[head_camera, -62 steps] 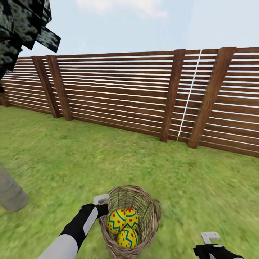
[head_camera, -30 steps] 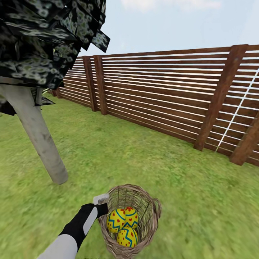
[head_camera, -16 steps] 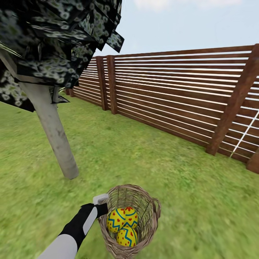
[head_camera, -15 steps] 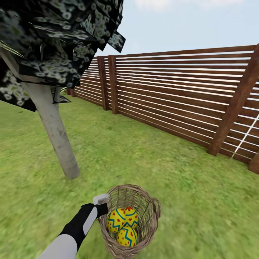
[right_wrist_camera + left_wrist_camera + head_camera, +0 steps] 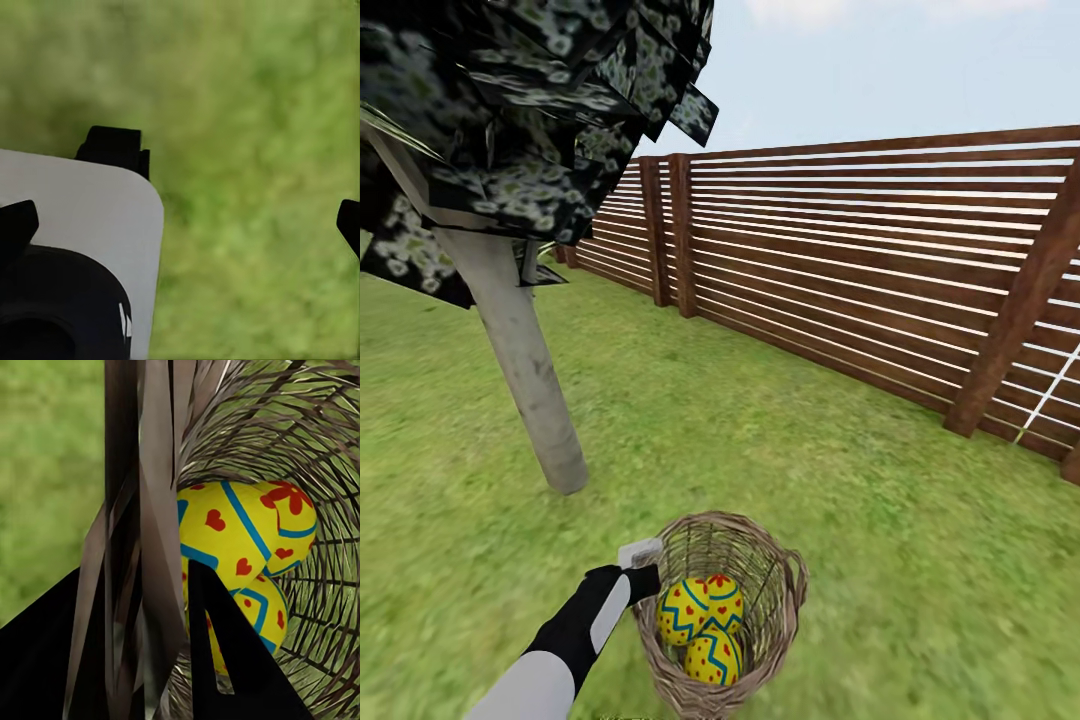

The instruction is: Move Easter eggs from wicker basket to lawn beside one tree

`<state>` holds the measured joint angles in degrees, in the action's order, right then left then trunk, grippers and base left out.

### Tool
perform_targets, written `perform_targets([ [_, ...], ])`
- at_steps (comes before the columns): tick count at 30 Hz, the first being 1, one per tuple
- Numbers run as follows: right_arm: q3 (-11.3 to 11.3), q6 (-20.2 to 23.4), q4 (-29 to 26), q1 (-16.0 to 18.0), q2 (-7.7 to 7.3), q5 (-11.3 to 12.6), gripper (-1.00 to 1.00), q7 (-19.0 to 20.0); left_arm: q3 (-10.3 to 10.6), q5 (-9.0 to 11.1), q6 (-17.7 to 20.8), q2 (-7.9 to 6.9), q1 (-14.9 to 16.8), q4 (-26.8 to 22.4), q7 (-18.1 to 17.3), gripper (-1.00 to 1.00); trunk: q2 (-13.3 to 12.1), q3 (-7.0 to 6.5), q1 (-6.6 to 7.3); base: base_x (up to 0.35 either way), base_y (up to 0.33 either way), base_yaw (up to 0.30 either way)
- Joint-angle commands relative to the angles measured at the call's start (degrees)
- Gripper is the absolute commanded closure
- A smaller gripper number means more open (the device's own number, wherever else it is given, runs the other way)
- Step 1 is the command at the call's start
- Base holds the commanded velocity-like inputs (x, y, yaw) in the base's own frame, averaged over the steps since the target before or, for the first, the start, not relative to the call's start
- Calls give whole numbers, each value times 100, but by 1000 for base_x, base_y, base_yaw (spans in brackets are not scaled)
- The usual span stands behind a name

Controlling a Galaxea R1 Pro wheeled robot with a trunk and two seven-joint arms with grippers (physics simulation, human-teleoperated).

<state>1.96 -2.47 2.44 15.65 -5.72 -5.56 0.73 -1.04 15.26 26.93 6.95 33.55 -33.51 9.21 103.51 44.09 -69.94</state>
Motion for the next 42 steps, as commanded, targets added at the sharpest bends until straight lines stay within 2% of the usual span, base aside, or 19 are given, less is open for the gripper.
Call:
perform_targets([
  [1,15,-26,20,9,-1,-50,-100,7,-11,74,22,1,2,-11,37,100,3,5,1,0,0,286],
  [42,24,-26,20,9,36,-42,-100,-47,-11,74,22,-1,2,-15,37,100,3,5,1,0,0,299],
])
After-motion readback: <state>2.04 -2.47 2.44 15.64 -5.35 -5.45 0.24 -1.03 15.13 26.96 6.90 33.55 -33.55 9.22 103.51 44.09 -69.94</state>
